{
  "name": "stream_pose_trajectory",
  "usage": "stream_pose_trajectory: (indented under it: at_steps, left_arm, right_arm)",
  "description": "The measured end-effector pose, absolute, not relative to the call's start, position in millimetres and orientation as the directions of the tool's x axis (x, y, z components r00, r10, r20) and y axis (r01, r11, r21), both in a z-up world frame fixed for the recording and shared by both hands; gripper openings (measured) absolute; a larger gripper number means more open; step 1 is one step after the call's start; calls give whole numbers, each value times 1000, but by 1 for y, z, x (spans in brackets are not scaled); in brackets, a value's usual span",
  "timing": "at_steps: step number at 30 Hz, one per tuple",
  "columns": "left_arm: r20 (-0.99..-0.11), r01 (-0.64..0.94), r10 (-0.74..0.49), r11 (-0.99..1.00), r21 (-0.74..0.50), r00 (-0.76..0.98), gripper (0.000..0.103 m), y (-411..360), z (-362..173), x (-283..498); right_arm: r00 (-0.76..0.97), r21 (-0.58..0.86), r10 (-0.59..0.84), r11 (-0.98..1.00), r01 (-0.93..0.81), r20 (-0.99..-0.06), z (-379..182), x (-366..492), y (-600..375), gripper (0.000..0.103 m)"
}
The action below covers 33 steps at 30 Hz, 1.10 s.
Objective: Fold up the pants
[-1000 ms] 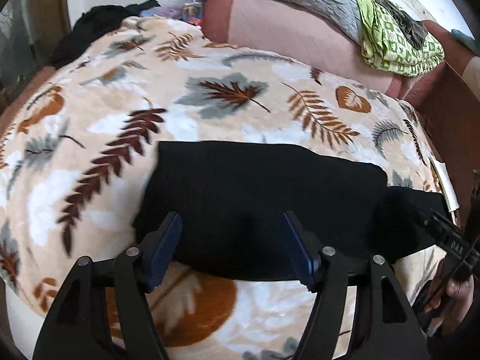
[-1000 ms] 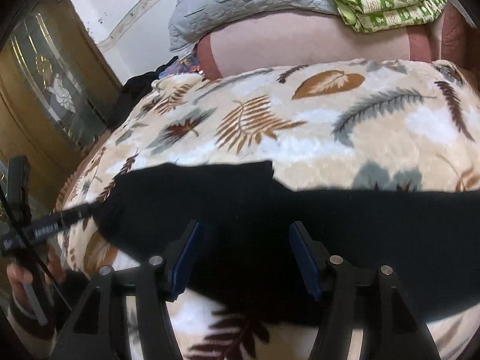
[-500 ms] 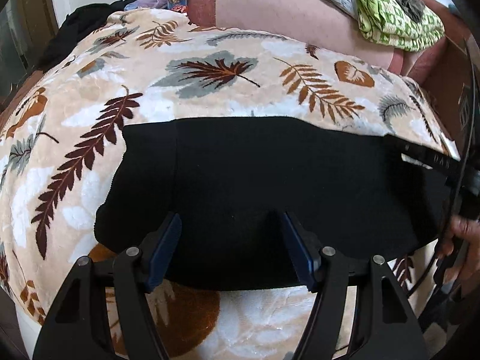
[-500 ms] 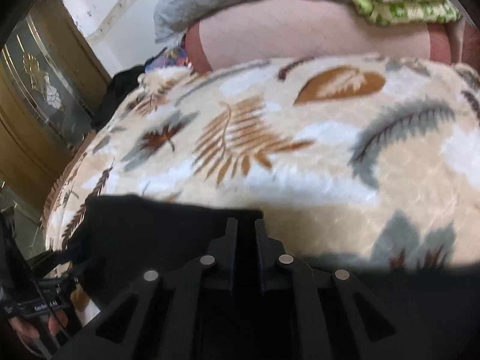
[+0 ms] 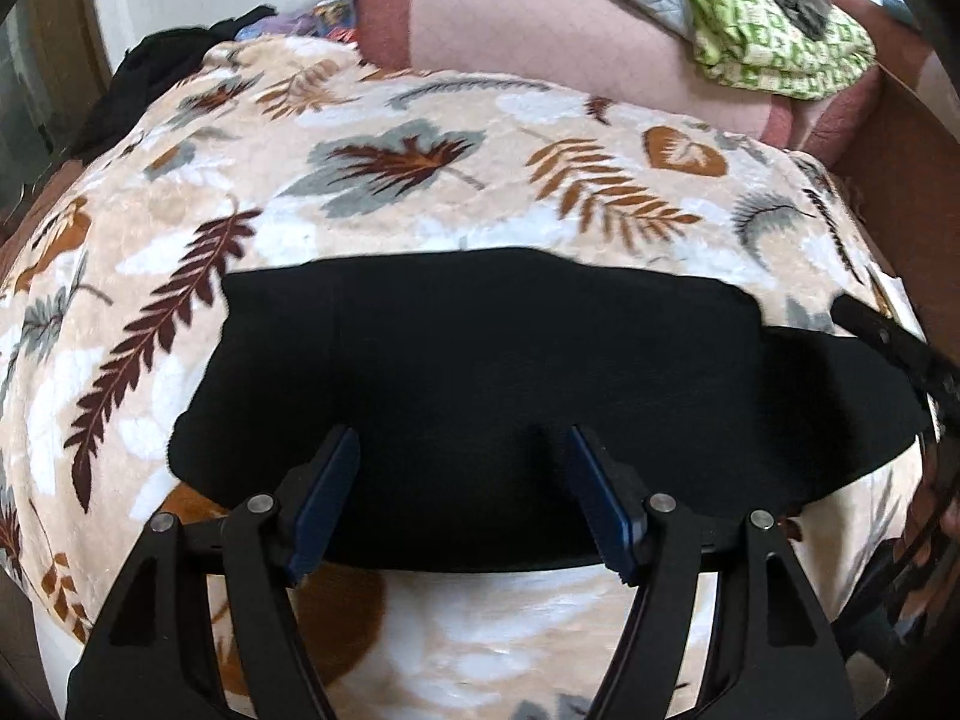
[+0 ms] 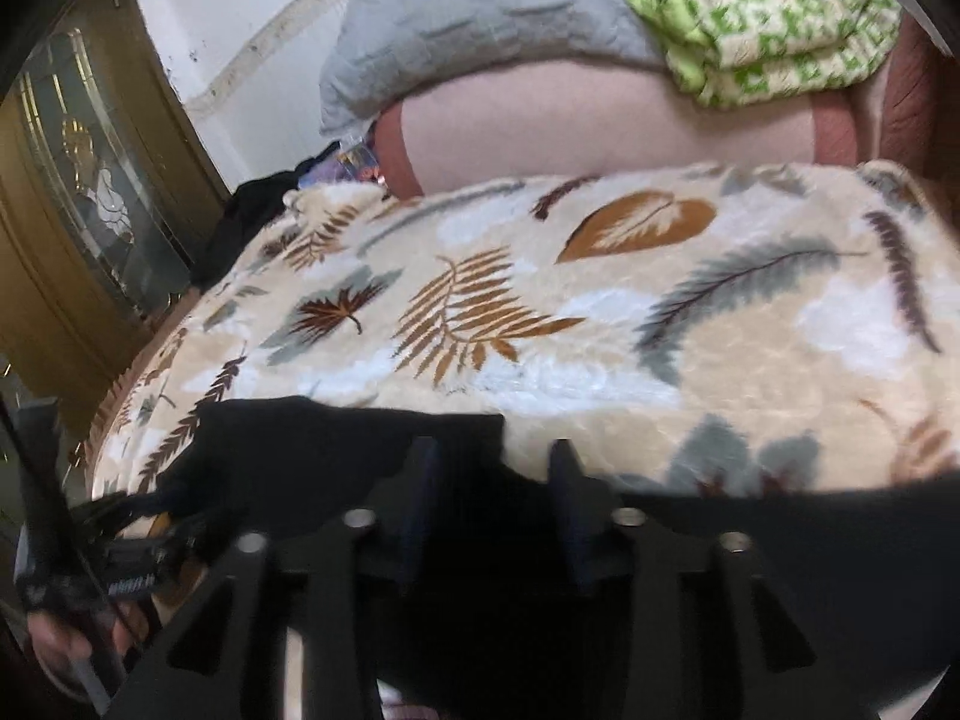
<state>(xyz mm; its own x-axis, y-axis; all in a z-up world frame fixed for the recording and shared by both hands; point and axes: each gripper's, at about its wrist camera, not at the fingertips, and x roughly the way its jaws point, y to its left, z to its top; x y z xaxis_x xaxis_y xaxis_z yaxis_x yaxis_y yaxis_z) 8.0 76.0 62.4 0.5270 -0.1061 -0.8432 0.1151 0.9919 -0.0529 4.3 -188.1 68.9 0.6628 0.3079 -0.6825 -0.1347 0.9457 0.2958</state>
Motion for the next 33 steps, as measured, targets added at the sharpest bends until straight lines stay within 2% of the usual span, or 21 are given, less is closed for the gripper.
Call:
stream_pose_trajectory:
  at_steps: [4,13,17,21,33]
  left_arm:
    - [-831,167,-160,983,-82,534,78,54,71,6]
    - [-830,275,-223,957,-88,511,78,-1,77,4]
    - [-830,320,-234,945,-71,506,78,-21,77,2]
    - [-833,360,-269,929,-92,484,78,-39,76,3]
    - [-854,594,-407,790,-151,325,81,-141,67,16]
  right_arm:
    - [667,309,290,946,-94,-687,70,-28,-215,45]
    - [665,320,222,947,27,-713,57,-72,-268,46]
    - [667,340,201,937,84,-717,52,-86,-290,51]
    - [655,344,175,929,138,-735,48,-97,-309,51]
    - [634,412,146,861,297,-760,33,-124,-371,54]
